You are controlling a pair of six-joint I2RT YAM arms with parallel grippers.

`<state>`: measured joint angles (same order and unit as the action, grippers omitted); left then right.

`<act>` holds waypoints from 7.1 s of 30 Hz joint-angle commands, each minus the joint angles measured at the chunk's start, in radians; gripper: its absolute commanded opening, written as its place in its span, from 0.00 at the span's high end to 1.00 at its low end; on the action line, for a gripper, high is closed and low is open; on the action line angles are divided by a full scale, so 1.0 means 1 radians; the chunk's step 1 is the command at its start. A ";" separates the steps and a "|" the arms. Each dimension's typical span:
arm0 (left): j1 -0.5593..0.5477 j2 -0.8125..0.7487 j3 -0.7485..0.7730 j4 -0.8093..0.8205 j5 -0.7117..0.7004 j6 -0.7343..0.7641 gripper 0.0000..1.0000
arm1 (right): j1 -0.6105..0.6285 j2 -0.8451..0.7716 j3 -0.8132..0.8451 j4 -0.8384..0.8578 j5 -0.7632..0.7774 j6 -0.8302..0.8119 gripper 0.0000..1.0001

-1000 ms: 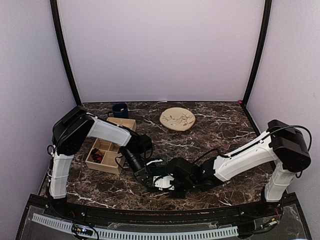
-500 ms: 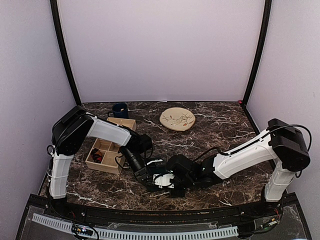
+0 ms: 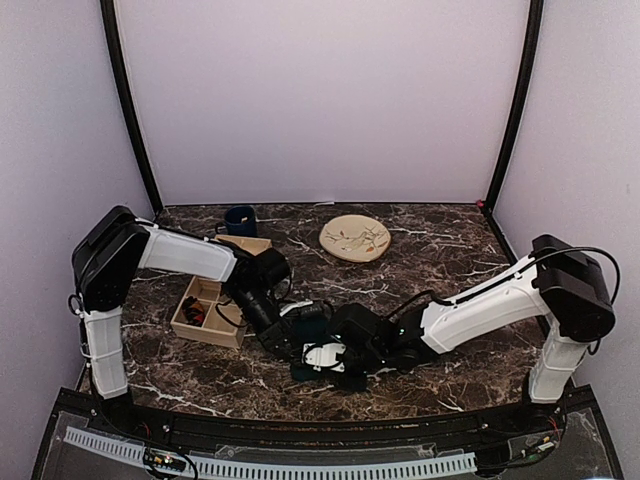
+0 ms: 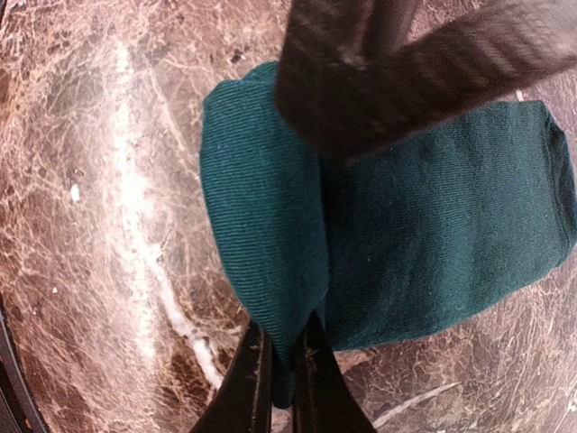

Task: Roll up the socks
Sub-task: Roll the sock at the center of the board.

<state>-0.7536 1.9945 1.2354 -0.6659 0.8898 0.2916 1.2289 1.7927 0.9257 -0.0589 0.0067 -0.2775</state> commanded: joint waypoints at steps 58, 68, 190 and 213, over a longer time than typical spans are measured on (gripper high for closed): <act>-0.341 -0.621 -0.635 0.797 -0.804 -0.219 0.63 | -0.238 0.304 0.432 -0.556 -0.605 0.141 1.00; -0.372 -0.519 -0.567 0.744 -0.820 -0.149 0.63 | -0.247 0.312 0.449 -0.580 -0.629 0.132 1.00; -0.096 -0.069 -0.339 0.433 0.061 -0.192 1.00 | -0.238 -0.192 -0.048 -0.058 -0.188 0.194 0.62; -0.072 -0.007 -0.280 0.301 0.068 -0.133 1.00 | 0.075 -0.181 -0.049 -0.042 -0.001 0.058 0.67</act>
<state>-0.8276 1.9625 0.9615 -0.2951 1.0134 0.1341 1.2648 1.5681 0.8356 -0.1101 -0.0025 -0.1902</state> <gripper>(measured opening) 0.087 0.329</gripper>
